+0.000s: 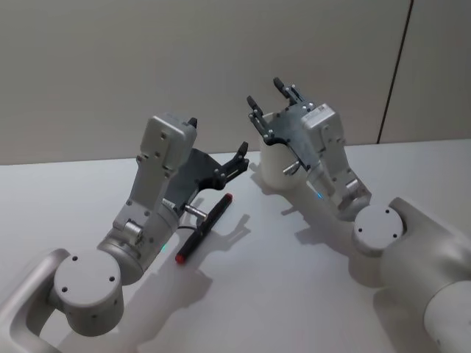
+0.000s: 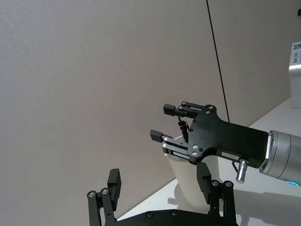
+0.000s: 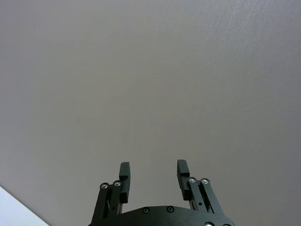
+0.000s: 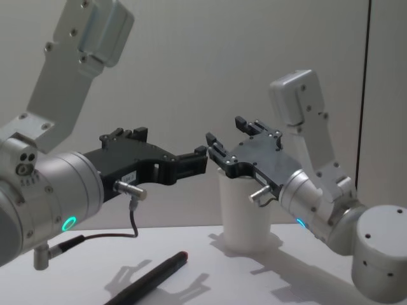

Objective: Place the pen into the pen holder.

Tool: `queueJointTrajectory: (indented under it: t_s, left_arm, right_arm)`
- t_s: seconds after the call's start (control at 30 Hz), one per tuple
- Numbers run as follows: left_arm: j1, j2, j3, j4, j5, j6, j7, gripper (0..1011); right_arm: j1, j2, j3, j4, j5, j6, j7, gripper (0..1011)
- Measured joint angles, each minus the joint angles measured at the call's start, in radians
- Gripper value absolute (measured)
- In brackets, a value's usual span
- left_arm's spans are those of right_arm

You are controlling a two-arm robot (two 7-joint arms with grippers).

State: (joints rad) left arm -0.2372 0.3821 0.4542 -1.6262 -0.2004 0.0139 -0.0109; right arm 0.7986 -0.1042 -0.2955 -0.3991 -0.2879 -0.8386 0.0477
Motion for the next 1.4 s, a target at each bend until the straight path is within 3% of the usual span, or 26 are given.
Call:
queueJointTrajectory:
  t_s: [0.17, 0.23, 0.5, 0.63, 0.9, 1.23, 1.4]
  left_arm:
    - [0.0, 0.0, 0.0, 0.0, 0.0, 0.0, 0.0, 1001]
    - [0.0, 0.0, 0.0, 0.0, 0.0, 0.0, 0.0, 1001]
    - [0.0, 0.0, 0.0, 0.0, 0.0, 0.0, 0.0, 1001]
    - [0.0, 0.0, 0.0, 0.0, 0.0, 0.0, 0.0, 1001]
    - [0.0, 0.0, 0.0, 0.0, 0.0, 0.0, 0.0, 1001]
    - [0.0, 0.0, 0.0, 0.0, 0.0, 0.0, 0.0, 1001]
    - [0.0, 0.0, 0.0, 0.0, 0.0, 0.0, 0.0, 1001]
  right_arm:
    - [0.003, -0.001, -0.001, 0.008, -0.001, -0.004, -0.001, 714]
    - [0.005, -0.002, -0.001, 0.01, -0.001, -0.006, -0.001, 814]
    - [-0.004, 0.001, 0.004, -0.009, 0.012, -0.001, 0.012, 981]
    - [-0.039, 0.012, 0.012, -0.08, 0.036, 0.023, 0.034, 1001]
    - [-0.158, 0.054, 0.033, -0.324, 0.084, 0.107, 0.078, 1001]
    - [-0.269, 0.093, 0.052, -0.539, 0.123, 0.201, 0.088, 1001]
    - [-0.281, 0.097, 0.054, -0.56, 0.129, 0.213, 0.088, 1001]
